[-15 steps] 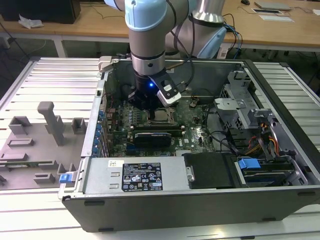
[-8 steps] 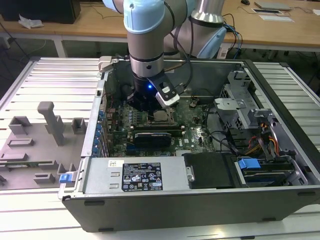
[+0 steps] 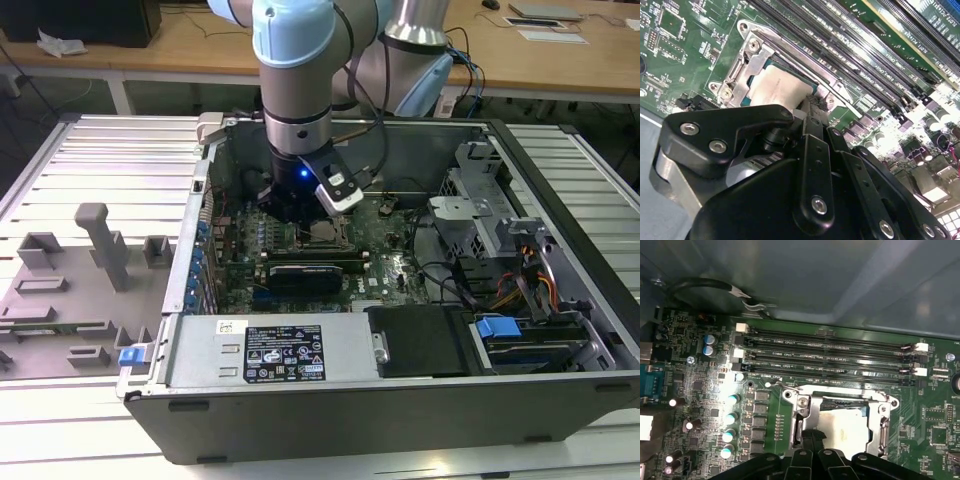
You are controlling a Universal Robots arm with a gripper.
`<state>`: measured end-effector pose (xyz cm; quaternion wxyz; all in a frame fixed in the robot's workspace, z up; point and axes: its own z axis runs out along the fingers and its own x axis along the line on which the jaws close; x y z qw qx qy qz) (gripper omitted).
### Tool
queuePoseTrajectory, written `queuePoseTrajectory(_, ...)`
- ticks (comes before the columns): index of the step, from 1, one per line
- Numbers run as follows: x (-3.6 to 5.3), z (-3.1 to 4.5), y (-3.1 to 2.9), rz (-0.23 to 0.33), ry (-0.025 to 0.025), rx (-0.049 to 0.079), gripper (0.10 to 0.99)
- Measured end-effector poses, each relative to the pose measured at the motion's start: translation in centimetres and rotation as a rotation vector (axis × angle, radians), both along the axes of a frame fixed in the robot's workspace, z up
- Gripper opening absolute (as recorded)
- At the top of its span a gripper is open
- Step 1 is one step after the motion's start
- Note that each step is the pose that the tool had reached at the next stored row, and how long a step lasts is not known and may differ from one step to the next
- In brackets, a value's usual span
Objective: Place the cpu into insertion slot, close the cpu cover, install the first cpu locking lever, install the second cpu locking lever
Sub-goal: 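Close the cpu cover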
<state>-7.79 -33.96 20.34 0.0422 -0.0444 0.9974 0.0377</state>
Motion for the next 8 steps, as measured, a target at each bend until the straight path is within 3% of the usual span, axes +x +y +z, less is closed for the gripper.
queuePoseTrajectory(5,0.08,0.52,0.01,0.000,-0.0003,0.001,0.106)
queuePoseTrajectory(7,0.09,0.54,0.00,0.000,-0.0002,0.016,0.106)
queuePoseTrajectory(8,0.10,0.54,0.00,0.000,-0.0004,0.032,0.106)
